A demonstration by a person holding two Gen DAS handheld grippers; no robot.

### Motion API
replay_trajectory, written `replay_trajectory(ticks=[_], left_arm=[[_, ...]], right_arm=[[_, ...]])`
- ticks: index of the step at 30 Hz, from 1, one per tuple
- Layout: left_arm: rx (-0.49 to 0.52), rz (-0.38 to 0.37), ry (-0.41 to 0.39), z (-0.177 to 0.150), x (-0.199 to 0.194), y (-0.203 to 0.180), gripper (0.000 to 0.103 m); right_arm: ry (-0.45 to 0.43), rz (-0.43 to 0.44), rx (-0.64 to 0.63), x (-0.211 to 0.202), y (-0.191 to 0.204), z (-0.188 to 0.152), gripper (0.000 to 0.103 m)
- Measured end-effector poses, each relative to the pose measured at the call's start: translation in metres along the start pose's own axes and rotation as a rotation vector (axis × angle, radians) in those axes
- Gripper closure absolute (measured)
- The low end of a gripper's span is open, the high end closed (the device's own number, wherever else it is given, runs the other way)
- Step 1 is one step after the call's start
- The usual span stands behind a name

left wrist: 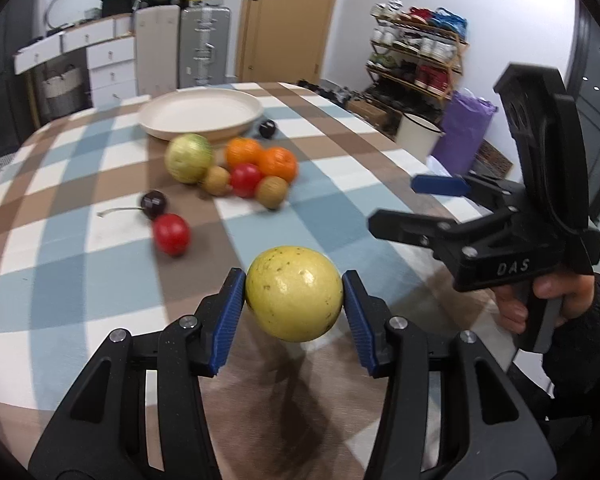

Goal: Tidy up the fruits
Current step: 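Grasp the yellow passion fruit with the left gripper while the right gripper grasps a yellow lemon, then carry the passion fruit toward the plate while the right gripper grasps a brown kiwi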

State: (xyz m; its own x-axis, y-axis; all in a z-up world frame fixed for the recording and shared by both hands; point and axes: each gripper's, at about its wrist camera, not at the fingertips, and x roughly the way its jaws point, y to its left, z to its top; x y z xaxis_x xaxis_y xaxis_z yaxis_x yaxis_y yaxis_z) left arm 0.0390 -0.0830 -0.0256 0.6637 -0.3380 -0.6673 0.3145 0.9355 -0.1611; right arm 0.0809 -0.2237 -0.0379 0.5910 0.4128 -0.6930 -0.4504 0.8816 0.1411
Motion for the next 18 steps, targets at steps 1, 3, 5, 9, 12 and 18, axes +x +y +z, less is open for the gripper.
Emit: replay_trajectory(ticks=[1,3,5,9,12,18], left_arm=[[-0.007,0.019,-0.010,0.002,-0.002,0.006,0.056],[-0.023,0.045,-0.024,0.005,-0.004,0.017,0.056],[-0.034,0.074,-0.035,0.008,-0.004,0.029,0.056],[-0.054,0.126,-0.050,0.013,-0.006,0.049,0.056],[-0.071,0.156,-0.060,0.017,-0.006,0.062,0.056],[-0.105,0.188,-0.074,0.027,0.000,0.079,0.056]], right_arm=[[0.008,0.006,-0.005,0.004,0.001,0.001,0.002],[0.023,0.014,-0.018,0.012,0.006,0.005,0.005],[0.038,0.014,-0.026,0.020,0.009,0.008,0.010],[0.077,0.022,-0.050,0.038,0.020,0.015,0.020],[0.108,0.021,-0.053,0.051,0.026,0.022,0.028],[0.140,0.035,-0.052,0.075,0.032,0.035,0.039]])
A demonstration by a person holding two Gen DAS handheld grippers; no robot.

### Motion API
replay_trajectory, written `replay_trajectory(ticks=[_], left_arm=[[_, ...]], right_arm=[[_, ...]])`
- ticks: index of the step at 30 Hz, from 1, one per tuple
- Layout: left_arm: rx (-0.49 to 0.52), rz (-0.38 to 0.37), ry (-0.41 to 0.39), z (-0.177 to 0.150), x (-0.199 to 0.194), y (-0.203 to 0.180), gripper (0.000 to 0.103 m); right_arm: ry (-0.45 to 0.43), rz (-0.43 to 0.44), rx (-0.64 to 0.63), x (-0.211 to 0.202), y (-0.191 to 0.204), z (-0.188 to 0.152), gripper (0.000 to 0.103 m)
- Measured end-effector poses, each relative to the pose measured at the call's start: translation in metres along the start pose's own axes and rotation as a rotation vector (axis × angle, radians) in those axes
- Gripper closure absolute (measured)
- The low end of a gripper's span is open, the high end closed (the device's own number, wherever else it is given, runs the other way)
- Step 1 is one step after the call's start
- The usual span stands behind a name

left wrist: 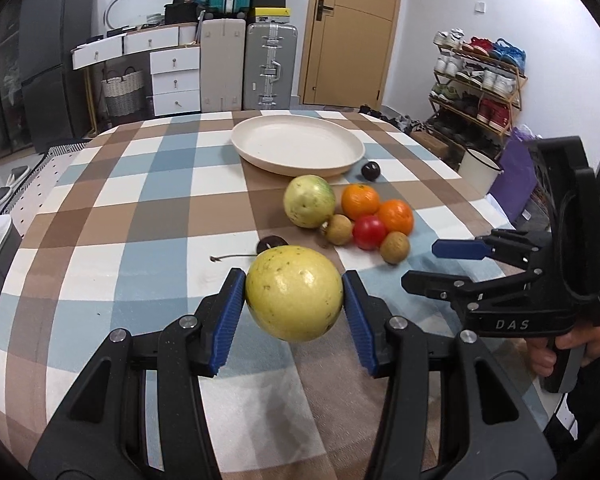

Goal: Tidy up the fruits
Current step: 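Carry the passion fruit toward the plate while the right gripper grasps a brown kiwi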

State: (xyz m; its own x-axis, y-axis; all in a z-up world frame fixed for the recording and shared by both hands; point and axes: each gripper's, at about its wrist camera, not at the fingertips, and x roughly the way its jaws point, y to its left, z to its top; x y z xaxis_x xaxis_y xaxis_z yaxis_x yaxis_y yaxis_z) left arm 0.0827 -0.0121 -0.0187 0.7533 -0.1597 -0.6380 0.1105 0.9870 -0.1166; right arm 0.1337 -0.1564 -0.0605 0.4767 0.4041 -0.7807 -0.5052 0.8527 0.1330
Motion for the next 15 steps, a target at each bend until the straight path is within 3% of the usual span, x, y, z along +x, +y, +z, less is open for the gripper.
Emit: replay_trajectory(ticks=[9,15], left_arm=[[-0.025,0.017,-0.016,0.014,0.011,0.009,0.056],[-0.029,0.020,-0.027,0.023,0.016,0.010,0.056]], right_arm=[[0.022,0.002,0.010,0.019,0.000,0.016,0.052],[0.026,-0.003,0.017,0.023,-0.001,0.020,0.072]])
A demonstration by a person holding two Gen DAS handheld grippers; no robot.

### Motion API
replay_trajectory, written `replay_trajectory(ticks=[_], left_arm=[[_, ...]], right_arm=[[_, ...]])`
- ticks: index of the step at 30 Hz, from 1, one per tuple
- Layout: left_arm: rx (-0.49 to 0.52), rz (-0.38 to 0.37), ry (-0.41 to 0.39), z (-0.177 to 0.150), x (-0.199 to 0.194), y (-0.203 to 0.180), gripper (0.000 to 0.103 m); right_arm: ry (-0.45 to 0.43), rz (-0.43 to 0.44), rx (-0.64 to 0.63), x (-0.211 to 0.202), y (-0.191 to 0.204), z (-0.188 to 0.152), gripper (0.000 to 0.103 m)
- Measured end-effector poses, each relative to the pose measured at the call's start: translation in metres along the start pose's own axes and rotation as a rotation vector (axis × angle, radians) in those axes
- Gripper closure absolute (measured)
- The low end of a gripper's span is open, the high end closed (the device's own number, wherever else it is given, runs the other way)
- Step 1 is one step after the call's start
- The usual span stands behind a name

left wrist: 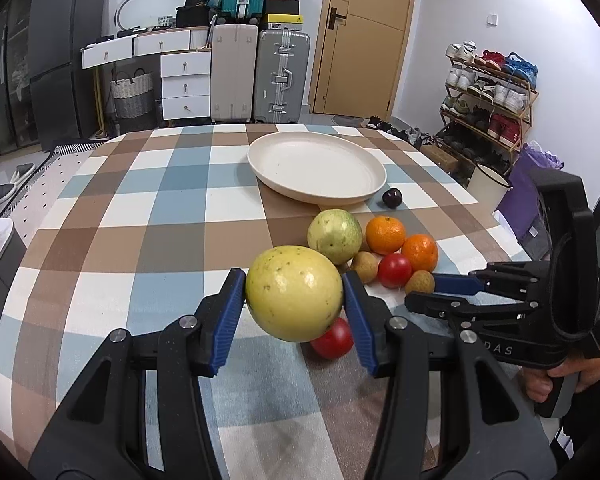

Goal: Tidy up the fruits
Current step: 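Carry the passion fruit toward the plate while the right gripper grasps a brown kiwi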

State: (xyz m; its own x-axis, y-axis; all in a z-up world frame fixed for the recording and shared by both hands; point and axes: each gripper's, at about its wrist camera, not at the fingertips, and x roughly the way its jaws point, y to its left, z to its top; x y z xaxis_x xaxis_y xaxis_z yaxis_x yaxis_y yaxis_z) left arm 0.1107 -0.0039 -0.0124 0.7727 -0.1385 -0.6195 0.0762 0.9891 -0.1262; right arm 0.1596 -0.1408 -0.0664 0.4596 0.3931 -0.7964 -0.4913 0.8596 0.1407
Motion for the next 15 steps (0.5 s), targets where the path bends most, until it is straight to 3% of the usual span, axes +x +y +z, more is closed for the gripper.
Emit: replay_trajectory(ticks=[7,15], left_arm=[[0.005,0.001,-0.015,0.011,0.004,-0.002,0.056],[0.004,0.008,-0.043,0.027,0.007,-0.002,0.056]], right_arm=[[-0.029,0.021,-0.030,-0.016,0.001,-0.003,0.073],[-0.122,0.040,-0.064,-0.056,-0.002,0.011,0.073]])
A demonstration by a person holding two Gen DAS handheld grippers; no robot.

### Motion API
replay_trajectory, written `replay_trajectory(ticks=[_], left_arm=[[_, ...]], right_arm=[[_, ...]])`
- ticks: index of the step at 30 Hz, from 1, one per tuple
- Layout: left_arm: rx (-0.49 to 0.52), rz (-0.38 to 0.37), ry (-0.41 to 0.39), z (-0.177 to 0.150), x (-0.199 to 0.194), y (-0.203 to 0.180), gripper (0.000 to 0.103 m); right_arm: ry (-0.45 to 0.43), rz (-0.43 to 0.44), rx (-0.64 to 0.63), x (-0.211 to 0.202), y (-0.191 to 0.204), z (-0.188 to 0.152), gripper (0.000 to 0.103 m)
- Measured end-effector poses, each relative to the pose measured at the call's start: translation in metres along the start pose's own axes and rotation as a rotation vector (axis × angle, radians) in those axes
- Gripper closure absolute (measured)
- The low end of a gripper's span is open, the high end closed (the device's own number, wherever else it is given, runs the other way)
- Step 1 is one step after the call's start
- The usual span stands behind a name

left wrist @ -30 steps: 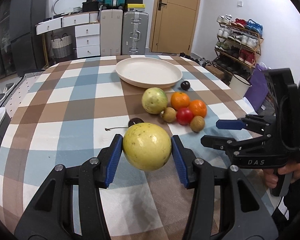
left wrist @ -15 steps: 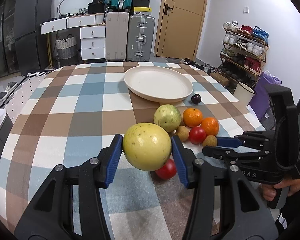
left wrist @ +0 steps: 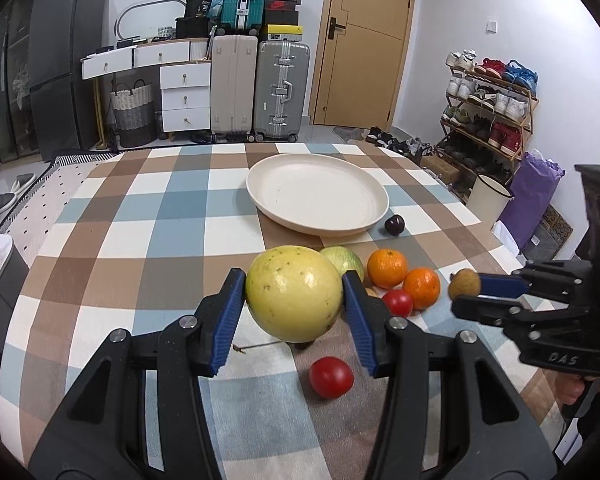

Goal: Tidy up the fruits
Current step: 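Carry the passion fruit toward the plate while the right gripper grasps a brown kiwi, then lower the passion fruit and kiwi onto the plate and open both grippers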

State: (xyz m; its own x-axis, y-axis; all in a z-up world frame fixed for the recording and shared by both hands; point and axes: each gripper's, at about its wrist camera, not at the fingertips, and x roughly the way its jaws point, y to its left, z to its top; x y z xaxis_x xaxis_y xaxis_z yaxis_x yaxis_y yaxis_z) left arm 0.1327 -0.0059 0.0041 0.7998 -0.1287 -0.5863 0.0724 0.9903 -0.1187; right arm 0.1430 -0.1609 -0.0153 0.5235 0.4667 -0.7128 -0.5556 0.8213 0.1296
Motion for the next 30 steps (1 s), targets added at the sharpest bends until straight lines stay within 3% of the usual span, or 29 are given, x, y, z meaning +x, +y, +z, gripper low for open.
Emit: replay_trajectory(ticks=[13,30], left_arm=[[0.012,0.047,-0.033,0.029,0.014,-0.001,0.056],[0.020,0.077,-0.029,0.063,0.062,0.002,0.056]], right_arm=[[-0.114,0.009,0.016,-0.019,-0.030,0.040,0.073],[-0.146,0.035,0.046,0.015,-0.055,0.075,0.073]])
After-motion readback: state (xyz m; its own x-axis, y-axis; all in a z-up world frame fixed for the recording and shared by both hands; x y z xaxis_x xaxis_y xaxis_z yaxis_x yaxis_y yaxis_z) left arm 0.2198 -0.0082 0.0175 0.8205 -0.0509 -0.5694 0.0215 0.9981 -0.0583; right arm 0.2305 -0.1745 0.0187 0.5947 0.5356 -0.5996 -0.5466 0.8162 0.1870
